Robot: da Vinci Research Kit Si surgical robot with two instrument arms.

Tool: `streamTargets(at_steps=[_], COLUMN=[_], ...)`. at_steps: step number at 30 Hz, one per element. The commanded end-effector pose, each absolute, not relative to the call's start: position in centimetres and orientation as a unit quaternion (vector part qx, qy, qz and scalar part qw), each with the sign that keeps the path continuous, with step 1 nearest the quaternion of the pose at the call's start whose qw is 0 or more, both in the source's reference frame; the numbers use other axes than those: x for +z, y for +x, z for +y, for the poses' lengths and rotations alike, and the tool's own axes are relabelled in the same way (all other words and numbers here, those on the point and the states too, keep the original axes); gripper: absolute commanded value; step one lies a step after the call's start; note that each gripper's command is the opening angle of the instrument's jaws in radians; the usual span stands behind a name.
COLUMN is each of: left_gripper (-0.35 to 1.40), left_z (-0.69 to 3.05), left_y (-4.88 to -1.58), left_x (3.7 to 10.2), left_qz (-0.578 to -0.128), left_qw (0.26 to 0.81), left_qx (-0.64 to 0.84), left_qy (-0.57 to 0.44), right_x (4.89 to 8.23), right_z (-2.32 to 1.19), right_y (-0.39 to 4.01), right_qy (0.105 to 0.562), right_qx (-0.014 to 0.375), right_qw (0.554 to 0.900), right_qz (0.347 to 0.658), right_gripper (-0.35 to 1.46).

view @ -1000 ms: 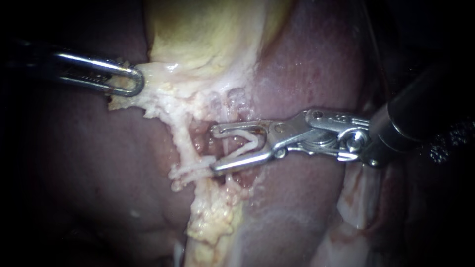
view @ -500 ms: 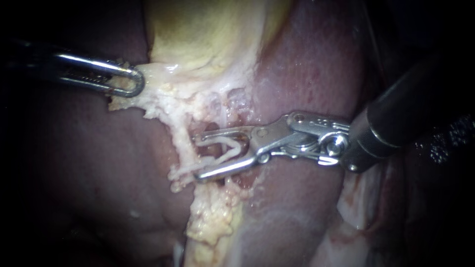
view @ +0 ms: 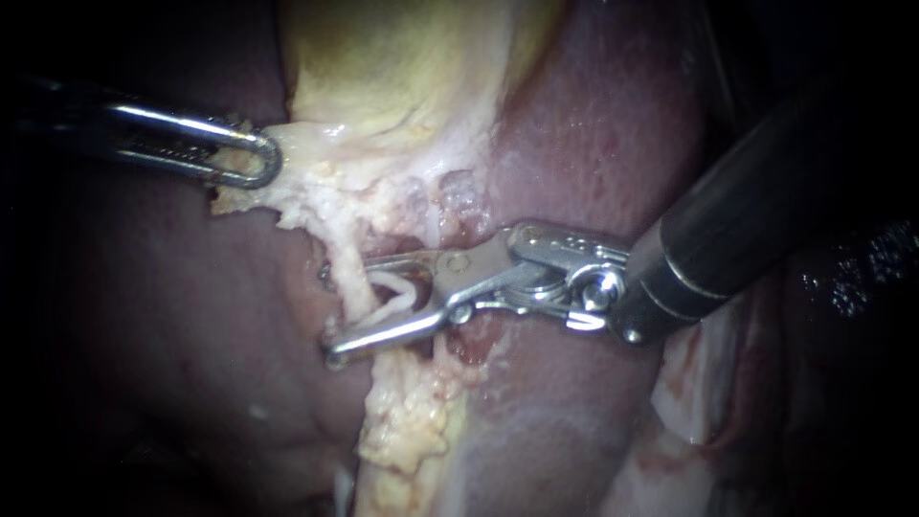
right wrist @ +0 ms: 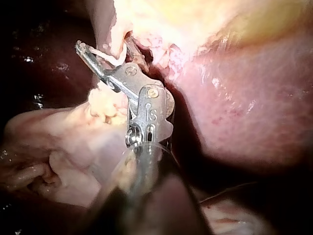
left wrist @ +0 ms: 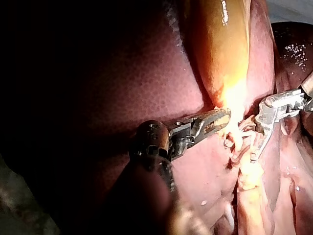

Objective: Clipping third clip left tube

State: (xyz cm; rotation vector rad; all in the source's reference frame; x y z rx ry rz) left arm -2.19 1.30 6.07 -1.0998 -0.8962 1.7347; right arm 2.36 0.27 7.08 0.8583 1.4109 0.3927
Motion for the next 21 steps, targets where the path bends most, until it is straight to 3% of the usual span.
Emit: streamTargets(at_steps=[1, 10, 21], left_gripper=[-0.35, -0.35, -0.35], left_z=[1.3, 1.3, 1.3], left_y=[-2.19, -2.19, -2.18], left_x=[6.07, 6.07, 6.07], left_qz=[-0.36, -0.36, -0.36], left_qw=[0.436, 0.436, 0.436], left_qx=[0.697, 0.697, 0.697], left_qy=[-0.442, -0.442, -0.442], right_x=[7.07, 6.95, 6.5], right_z=[0.27, 0.31, 0.29], right_y=[2.38, 2.46, 2.33], right_qy=[0.379, 0.376, 0.387], right_qx=[0.174, 0.183, 0.181], right_qw=[0.66, 0.649, 0.643], right_qz=[0.625, 0.636, 0.636], right_gripper=[0.49, 0.49, 0.46])
